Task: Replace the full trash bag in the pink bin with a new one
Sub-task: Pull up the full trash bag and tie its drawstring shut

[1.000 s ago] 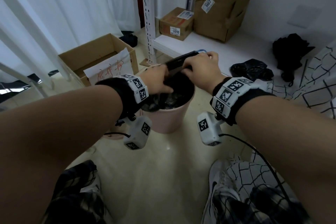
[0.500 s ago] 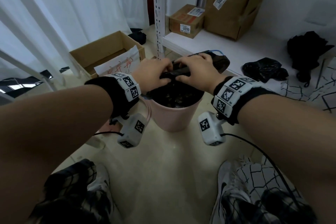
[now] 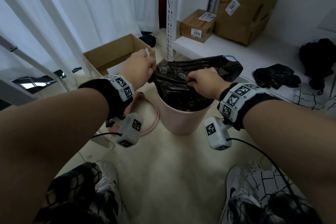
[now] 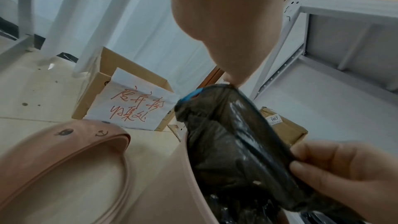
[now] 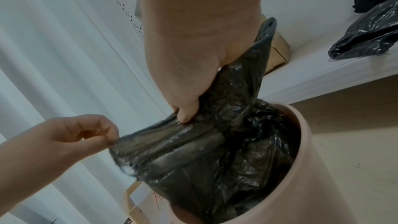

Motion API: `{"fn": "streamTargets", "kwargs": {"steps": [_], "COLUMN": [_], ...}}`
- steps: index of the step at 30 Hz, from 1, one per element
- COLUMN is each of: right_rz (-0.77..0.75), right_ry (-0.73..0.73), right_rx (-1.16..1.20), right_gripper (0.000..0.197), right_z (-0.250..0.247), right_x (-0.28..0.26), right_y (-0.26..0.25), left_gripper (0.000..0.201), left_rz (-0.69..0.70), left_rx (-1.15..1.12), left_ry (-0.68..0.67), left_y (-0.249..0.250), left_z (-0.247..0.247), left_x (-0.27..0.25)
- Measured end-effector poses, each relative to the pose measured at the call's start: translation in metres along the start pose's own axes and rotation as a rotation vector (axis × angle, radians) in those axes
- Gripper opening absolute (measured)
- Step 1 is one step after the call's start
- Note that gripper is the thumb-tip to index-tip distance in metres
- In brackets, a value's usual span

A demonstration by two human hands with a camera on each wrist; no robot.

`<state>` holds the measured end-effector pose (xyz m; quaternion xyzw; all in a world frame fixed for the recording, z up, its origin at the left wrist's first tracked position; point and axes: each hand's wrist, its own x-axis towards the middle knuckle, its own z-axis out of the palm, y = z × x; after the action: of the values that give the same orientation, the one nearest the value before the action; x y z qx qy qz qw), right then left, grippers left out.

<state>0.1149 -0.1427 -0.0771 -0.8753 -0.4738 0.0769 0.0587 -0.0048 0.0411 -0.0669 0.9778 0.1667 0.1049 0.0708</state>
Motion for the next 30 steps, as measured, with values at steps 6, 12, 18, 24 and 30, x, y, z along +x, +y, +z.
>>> {"fn": "streamTargets", "kwargs": {"steps": [6, 12, 18, 24, 30], "right_rz": [0.009, -0.053, -0.081, -0.057, 0.076], "right_ry": [0.025, -0.007, -0.046, -0.047, 0.256], "right_rx": [0.064, 0.110, 0.098, 0.004, -0.075], "right_gripper": [0.022, 0.030, 0.029, 0.020, 0.051], "right_z": [0.007, 0.014, 0.021, 0.020, 0.014], "right_x": [-0.001, 0.003, 0.003, 0.003, -0.001], "right_y": [-0.006, -0.019, -0.022, -0.016, -0.002], "left_gripper": [0.065, 0.050, 0.045, 0.037, 0.047], "left_rz": [-0.462, -0.709, -0.629, -0.569, -0.356], "left_rx": [-0.214, -0.851, -0.935, -0.797, -0.699], "left_ry": [-0.286, -0.405, -0.112, 0.075, 0.183], "left_y": [-0.008, -0.017, -0.003, 0.002, 0.006], "left_z": [0.019, 0.033, 0.036, 0.039, 0.025], "left_x": [0.003, 0.004, 0.016, 0.020, 0.019]}}
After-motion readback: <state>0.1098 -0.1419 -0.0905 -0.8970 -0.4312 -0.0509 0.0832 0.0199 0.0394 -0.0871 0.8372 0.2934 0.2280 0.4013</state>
